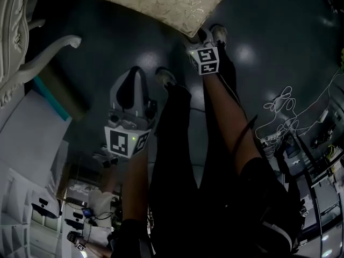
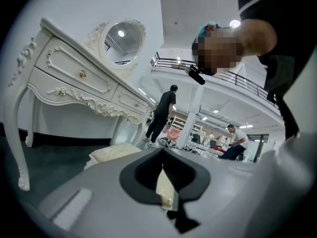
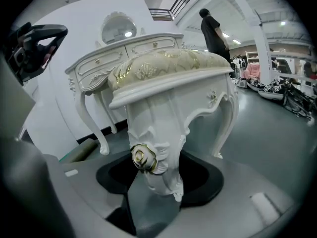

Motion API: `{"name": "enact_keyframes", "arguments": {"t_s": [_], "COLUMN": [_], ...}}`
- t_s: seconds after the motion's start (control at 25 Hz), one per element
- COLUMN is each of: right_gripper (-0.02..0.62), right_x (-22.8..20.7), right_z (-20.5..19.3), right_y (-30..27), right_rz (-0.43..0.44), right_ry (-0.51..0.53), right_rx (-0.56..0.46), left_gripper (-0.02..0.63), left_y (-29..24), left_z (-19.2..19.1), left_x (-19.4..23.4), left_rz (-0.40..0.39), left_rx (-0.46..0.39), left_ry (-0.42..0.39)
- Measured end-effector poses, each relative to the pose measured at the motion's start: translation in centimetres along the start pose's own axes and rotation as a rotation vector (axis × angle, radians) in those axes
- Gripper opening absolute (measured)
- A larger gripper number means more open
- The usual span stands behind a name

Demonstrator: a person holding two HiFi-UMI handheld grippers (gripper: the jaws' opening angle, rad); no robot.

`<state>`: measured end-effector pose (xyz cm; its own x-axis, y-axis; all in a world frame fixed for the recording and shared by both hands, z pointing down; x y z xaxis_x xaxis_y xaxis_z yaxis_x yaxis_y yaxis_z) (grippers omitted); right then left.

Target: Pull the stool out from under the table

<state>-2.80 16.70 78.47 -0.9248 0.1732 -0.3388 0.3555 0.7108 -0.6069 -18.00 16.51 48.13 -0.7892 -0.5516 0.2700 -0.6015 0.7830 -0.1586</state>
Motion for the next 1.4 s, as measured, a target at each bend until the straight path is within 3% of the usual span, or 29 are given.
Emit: {"name": "enact_keyframes", "arguments": {"t_s": [0.4,0.6,1.04,1.28,1.4], "right_gripper": [0.255,0.255,0.261,0.273,0.244], "right_x": [-0.4,-0.5,-0.6,0.1,1.2], "right_z": [-5.2,-7.3,-7.2,-6.8,-5.4], "right_y": [5.3,7.8,8.2,12.3,15.1], "right_rz": [-0.022,-0.027,-0.037,-0.070,-0.077], "right_ry": [-0.027,-0.031,-0.032,-0.038,-0.036], "right_rx": [0.031,0.057,0.129,0.181,0.205], "left_gripper": [0.008,0.008,0.008,0.008,0.008], "left_y": [0.3,0.5,1.0,1.9,2.6], "left_z": [-1.2,-1.6,-0.2,2.8,4.7], "left_x": [-3.7,-4.3,-3.2,-3.6,-4.1], "left_rz": [-0.073,-0.066,-0.038,-0.027,-0.012], "left_rx": [0.022,0.017,-0.002,-0.041,-0.041], "left_ry": [0.011,0.015,0.030,0.046,0.031]}}
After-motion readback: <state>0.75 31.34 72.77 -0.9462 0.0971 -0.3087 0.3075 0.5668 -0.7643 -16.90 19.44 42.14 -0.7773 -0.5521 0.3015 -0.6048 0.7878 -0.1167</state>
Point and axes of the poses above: the fingertips, and each gripper's own axes: y backward along the fingers, x to its left, z out of its top, the point moved 2 cm from there along y, backward along the fingers, and after that the axes turned 6 degrees about -y, right-handed, at the moved point
